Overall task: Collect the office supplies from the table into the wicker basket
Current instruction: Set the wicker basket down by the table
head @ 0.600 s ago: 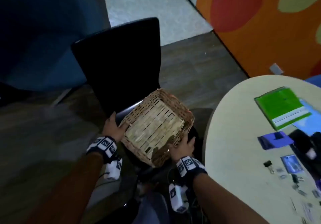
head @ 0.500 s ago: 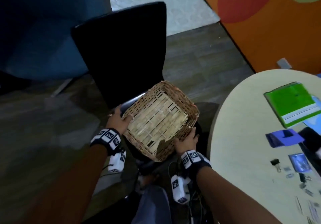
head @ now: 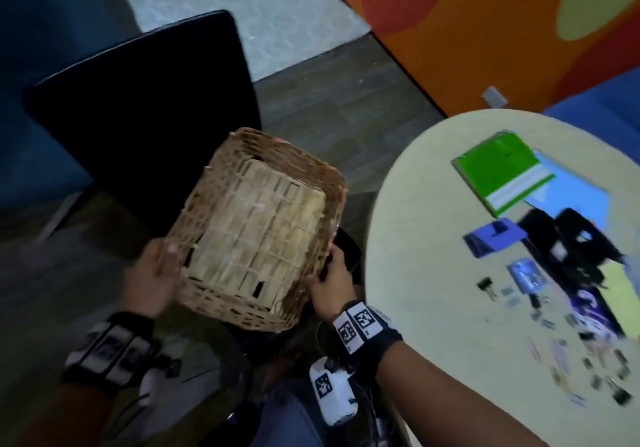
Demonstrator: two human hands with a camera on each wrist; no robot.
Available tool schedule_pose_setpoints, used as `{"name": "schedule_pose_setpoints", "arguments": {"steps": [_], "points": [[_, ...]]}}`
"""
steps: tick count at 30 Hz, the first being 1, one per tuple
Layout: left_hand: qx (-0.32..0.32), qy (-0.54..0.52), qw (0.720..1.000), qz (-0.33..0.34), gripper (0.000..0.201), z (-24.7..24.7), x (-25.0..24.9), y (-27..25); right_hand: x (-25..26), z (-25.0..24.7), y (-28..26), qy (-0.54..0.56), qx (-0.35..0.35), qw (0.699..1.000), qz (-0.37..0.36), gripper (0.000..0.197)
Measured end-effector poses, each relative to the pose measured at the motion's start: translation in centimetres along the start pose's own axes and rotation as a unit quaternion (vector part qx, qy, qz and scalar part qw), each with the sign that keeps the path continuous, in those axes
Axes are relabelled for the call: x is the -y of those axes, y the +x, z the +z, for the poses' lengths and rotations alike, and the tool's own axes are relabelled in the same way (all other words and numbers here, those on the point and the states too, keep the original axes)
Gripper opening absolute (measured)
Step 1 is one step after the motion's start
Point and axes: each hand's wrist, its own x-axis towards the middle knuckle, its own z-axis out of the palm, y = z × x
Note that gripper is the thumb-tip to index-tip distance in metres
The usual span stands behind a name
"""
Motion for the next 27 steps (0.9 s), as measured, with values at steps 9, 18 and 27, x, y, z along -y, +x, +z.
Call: {"name": "schedule_pose_setpoints", "arguments": {"steps": [9,18,27], "points": [[0.339,-0.044,0.938,-0.056,0.059,3.1,-14.6,-10.3,-5.9,-21.3,-8.1,0.012,-0.198,0.97,-0.143,0.026],[0.417,-0.104,0.899,0.085,0.057,10.1,-23.3,-12.7,-18.7,-32.0,-18.1,-0.089,-0.201,0.974,-0.05,0.03],[0.497,0.244,0.74,0.383,0.012,18.0,-21.1,-18.9,-23.6,-30.1,-21.5,-0.104,-0.19,0.976,-0.022,0.029]]}}
